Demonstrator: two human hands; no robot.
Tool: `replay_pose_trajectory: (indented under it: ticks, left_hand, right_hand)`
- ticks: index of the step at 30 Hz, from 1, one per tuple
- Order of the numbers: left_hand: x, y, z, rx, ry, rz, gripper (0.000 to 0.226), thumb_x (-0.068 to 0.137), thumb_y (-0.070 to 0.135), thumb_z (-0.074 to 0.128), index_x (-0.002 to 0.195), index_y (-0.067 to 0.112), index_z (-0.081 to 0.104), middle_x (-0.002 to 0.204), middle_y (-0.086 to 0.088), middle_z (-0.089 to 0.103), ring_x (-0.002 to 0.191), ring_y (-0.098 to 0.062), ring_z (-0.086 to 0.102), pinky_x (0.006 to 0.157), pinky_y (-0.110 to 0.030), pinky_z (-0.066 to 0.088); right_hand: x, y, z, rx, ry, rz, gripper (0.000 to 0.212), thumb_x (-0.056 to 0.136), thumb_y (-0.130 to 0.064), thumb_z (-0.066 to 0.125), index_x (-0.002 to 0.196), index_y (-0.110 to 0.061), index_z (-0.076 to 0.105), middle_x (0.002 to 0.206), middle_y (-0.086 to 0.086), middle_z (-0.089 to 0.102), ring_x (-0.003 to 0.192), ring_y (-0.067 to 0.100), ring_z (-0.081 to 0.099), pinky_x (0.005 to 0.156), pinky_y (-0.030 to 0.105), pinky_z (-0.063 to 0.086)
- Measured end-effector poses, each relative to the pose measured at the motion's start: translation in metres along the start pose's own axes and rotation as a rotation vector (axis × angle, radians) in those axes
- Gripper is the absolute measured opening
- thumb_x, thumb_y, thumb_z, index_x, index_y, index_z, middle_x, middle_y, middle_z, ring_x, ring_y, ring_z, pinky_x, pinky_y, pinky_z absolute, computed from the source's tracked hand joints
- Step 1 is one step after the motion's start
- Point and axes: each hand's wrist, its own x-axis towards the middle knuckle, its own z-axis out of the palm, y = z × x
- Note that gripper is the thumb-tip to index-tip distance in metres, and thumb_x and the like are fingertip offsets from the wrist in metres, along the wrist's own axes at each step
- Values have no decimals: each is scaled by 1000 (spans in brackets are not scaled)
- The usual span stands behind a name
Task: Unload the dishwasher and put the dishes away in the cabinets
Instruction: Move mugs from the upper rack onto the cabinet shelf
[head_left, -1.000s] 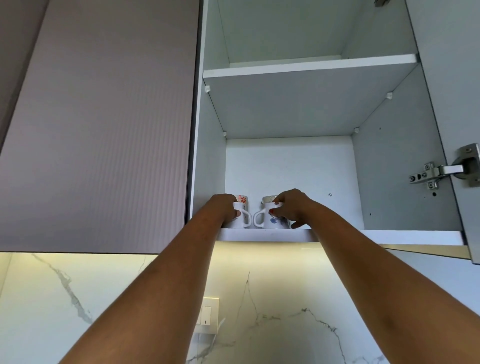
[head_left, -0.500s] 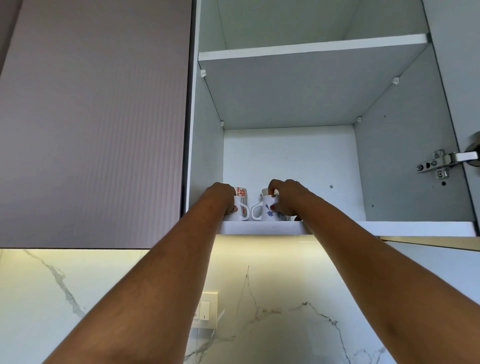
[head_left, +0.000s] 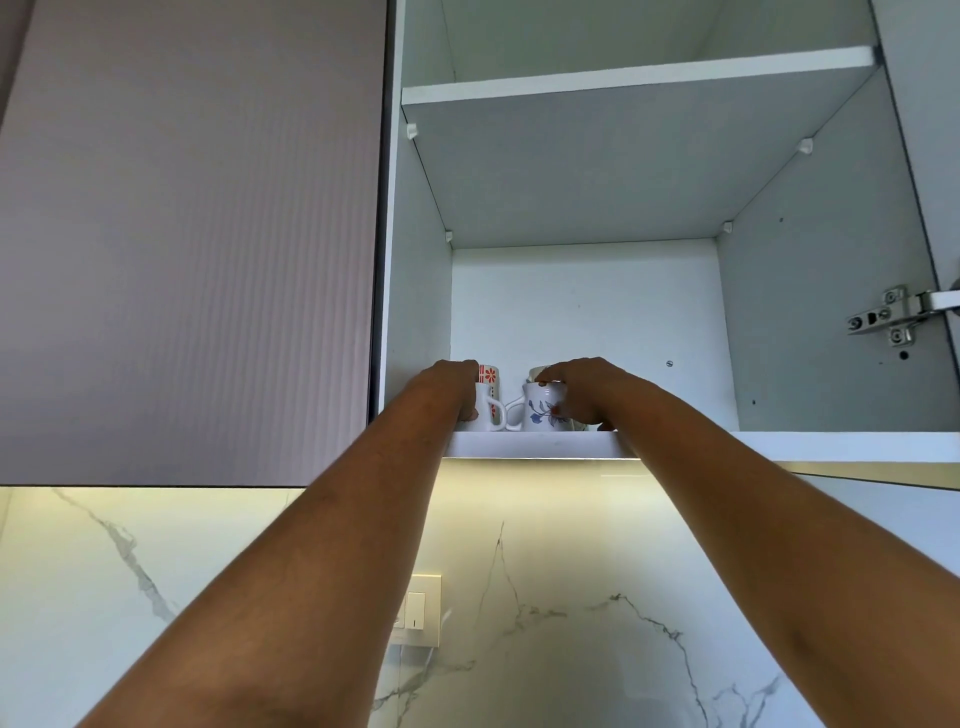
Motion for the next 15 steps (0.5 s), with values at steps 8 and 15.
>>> replay_pose_trajectory:
  ticks: [8, 15]
  left_hand:
    - [2, 2, 1, 46, -51, -12, 59, 88, 17, 62, 140, 12, 33, 132, -14, 51, 115, -29, 54, 92, -34, 44]
    - [7, 1, 2, 112, -64, 0, 61, 91, 25, 59, 142, 13, 29, 136, -14, 48, 120, -29, 51, 94, -34, 42]
  right_hand:
    - [3, 1, 2, -49, -35, -14, 62, 90, -21, 61, 145, -26, 33, 149, 1, 38, 135, 23, 38, 106, 30, 37]
    - [-1, 0, 0, -90, -66, -41, 64, 93, -21, 56, 149, -23, 26, 152, 1, 34, 136, 23, 36, 108, 28, 33]
